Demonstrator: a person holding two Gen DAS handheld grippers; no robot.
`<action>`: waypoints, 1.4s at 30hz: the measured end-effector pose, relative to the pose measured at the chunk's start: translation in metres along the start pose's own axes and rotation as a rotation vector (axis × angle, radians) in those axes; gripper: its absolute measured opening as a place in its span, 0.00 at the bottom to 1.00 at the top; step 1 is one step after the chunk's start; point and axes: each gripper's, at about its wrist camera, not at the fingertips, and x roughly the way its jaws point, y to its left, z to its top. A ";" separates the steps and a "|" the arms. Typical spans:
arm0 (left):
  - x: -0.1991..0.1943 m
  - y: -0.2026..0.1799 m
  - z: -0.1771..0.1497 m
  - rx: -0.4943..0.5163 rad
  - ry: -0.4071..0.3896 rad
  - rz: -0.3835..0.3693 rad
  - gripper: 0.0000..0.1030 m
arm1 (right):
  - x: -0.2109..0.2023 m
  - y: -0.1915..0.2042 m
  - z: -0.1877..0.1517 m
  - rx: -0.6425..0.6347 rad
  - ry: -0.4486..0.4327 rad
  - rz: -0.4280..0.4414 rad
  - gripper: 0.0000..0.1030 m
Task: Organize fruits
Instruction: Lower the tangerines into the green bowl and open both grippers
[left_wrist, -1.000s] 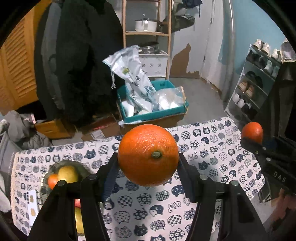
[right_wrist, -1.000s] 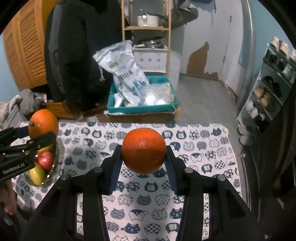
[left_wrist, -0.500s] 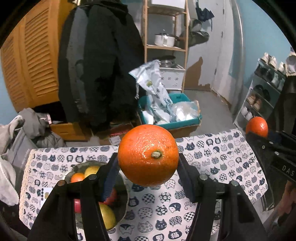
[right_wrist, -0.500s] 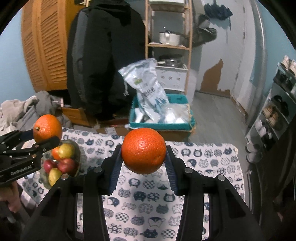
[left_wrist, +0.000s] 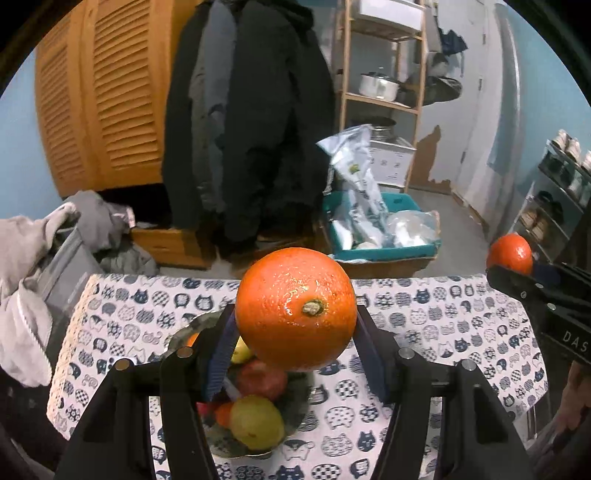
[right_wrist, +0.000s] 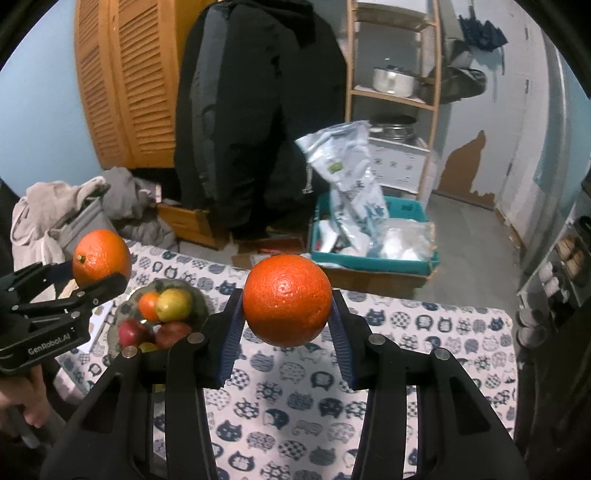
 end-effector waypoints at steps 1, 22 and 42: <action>0.002 0.005 -0.001 -0.005 0.004 0.007 0.61 | 0.005 0.005 0.001 -0.004 0.008 0.007 0.43; 0.056 0.086 -0.032 -0.115 0.146 0.051 0.61 | 0.083 0.082 0.009 -0.048 0.121 0.145 0.43; 0.141 0.108 -0.080 -0.172 0.381 0.029 0.61 | 0.162 0.110 -0.022 -0.073 0.271 0.176 0.43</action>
